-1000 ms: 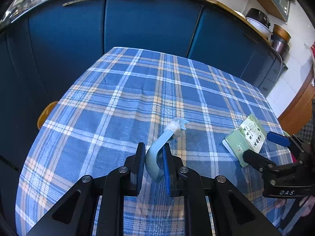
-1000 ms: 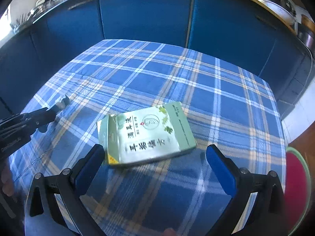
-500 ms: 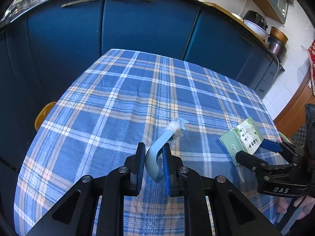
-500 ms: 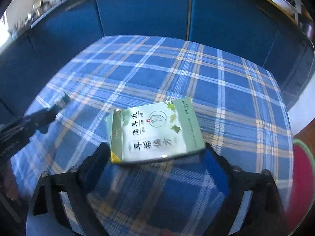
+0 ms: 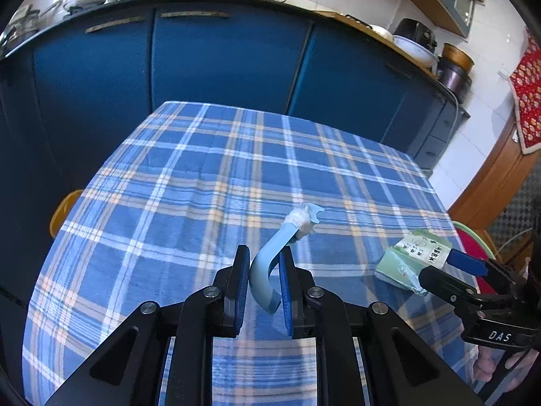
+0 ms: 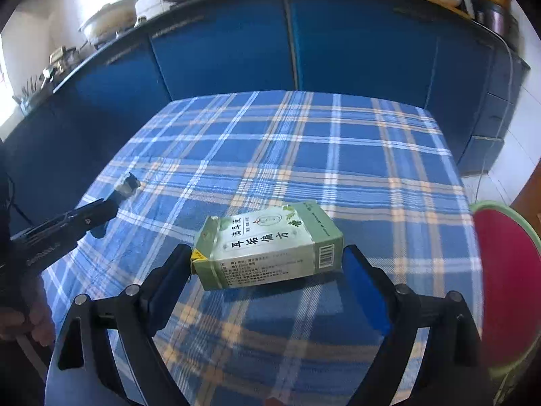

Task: Collect trash
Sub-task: 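Grasp the green medicine box with the right tool while the left tool holds the hook, then carry the hook and green box over the red bucket and open both tools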

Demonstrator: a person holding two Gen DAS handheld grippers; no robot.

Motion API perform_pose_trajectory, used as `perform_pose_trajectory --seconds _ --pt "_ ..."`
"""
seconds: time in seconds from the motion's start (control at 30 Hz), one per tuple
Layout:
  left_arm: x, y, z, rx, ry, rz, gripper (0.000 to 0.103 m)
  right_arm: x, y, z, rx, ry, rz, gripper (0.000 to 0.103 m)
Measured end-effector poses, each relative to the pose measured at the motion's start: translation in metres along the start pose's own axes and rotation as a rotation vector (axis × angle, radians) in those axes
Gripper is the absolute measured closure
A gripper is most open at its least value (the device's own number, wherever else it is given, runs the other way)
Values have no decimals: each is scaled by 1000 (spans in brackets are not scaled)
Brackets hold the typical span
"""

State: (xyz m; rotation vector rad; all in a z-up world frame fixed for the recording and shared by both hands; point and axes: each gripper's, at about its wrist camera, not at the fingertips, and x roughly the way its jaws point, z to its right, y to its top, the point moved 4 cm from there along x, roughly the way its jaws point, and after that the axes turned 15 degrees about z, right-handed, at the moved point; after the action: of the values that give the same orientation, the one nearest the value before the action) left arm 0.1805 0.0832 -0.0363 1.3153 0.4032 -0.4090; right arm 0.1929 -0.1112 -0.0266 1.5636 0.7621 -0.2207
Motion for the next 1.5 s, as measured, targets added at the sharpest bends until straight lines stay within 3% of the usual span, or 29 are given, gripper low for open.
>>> perform_pose_trajectory --seconds 0.5,0.53,0.6,0.87,1.03,1.5 --pt "-8 4 73 70 -142 -8 85 -63 -3 58 148 -89 117 14" --pt "-7 5 79 74 -153 -11 85 -69 -3 65 159 -99 129 18" --pt "-7 5 92 82 -179 -18 85 -75 -3 75 176 -118 133 41" --pt "-3 4 145 136 -264 -34 85 -92 -15 114 254 -158 145 40" --pt "-2 2 157 145 -274 -42 85 -95 -22 124 296 -176 138 36" --pt "8 6 114 84 -189 -37 85 -58 -31 93 357 -219 35 18"
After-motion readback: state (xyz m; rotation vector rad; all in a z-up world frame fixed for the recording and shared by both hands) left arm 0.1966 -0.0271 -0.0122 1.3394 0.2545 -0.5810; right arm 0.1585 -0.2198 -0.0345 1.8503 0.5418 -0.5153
